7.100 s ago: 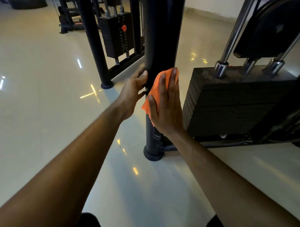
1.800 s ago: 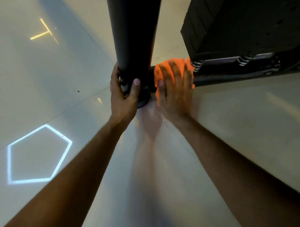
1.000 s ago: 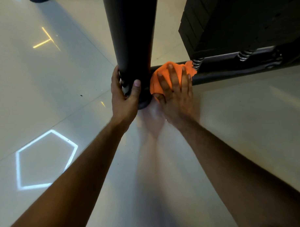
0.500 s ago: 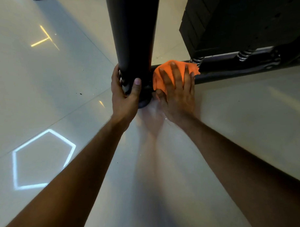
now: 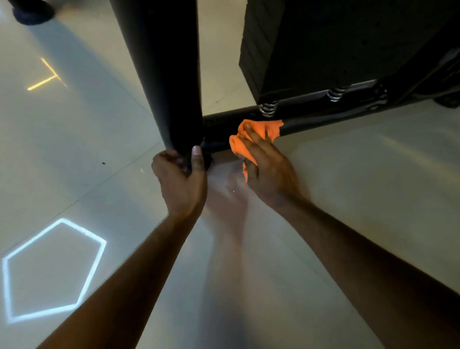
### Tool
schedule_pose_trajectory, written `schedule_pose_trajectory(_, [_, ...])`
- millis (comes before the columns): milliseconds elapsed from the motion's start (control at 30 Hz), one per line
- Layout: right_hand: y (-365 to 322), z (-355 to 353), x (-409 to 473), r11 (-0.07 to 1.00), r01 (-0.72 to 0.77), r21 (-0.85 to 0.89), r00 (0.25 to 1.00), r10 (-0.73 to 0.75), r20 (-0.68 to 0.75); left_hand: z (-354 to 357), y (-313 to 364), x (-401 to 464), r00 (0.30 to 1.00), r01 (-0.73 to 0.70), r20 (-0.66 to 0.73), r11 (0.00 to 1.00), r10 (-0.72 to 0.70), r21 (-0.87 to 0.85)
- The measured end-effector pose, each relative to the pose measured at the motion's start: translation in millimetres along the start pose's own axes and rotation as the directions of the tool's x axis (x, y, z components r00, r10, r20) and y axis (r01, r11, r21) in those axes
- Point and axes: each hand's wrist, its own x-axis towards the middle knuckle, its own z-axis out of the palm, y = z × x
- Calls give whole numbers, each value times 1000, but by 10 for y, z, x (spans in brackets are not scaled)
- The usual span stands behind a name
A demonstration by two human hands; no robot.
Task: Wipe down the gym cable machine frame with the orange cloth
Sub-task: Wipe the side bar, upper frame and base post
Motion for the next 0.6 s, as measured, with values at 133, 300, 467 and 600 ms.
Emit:
schedule_pose_trajectory(133, [180,-180,-174,985,-165,40,982,168,-88,258,122,-294,968,-188,166,982,189,-21])
schedule_pose_trajectory(300, [563,-464,-30,965,-261,-20,961,258,-97,564,408,-82,751,-631,361,761,553,147])
schedule_pose_trajectory(467, [647,-385,297,960,-269,-73,962,271,20,876,571,296,645,-764,424,551,636,336])
schedule_pose_trajectory(600, [855,-247,285,948,-89,-307,987,126,104,987,534,459,679,-732,467,572,567,370])
